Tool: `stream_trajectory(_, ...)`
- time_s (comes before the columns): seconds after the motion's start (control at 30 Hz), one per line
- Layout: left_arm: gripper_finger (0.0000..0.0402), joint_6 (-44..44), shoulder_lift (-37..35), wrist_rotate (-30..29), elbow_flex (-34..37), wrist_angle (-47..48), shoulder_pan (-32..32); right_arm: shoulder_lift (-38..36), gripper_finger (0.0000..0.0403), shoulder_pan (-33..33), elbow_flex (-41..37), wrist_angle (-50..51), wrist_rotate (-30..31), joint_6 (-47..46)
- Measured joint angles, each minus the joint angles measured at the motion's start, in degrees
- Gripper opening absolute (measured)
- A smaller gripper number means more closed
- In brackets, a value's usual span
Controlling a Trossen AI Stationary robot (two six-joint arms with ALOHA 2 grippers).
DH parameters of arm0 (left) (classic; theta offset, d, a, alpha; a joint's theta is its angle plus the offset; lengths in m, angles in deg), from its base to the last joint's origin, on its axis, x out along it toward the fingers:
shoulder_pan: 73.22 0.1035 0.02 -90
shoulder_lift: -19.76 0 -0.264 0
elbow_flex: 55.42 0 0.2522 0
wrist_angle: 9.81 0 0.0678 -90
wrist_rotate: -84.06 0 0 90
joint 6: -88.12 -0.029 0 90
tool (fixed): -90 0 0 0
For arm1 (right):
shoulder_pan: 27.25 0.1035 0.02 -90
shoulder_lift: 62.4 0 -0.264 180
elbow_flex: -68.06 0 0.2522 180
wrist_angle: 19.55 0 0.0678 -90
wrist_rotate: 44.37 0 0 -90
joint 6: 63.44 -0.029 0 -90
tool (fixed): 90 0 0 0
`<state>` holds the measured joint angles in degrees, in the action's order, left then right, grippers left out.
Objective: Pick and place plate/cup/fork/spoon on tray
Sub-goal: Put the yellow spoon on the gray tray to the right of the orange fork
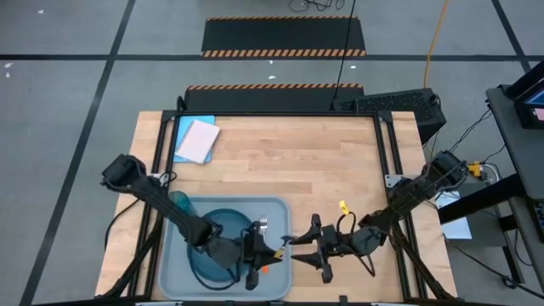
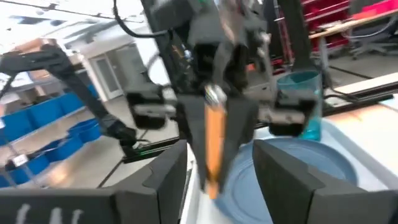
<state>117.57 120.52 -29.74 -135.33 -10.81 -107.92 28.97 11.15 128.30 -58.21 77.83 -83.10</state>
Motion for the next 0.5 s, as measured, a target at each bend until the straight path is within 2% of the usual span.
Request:
stream_trajectory(0.27,0.0031,4.8,6.5,-3.4,0.1,-6.9,-2.4,0.0,0.0182,-0.1,0.0,0.4,-0.8,1.3)
stream_trajectory(0.5,0.0032,0.9,8.9,-4.5,0.1,-13.9,-2.5,0.1,0.0182,-1.0,0.0,2.6,-1.4,1.1)
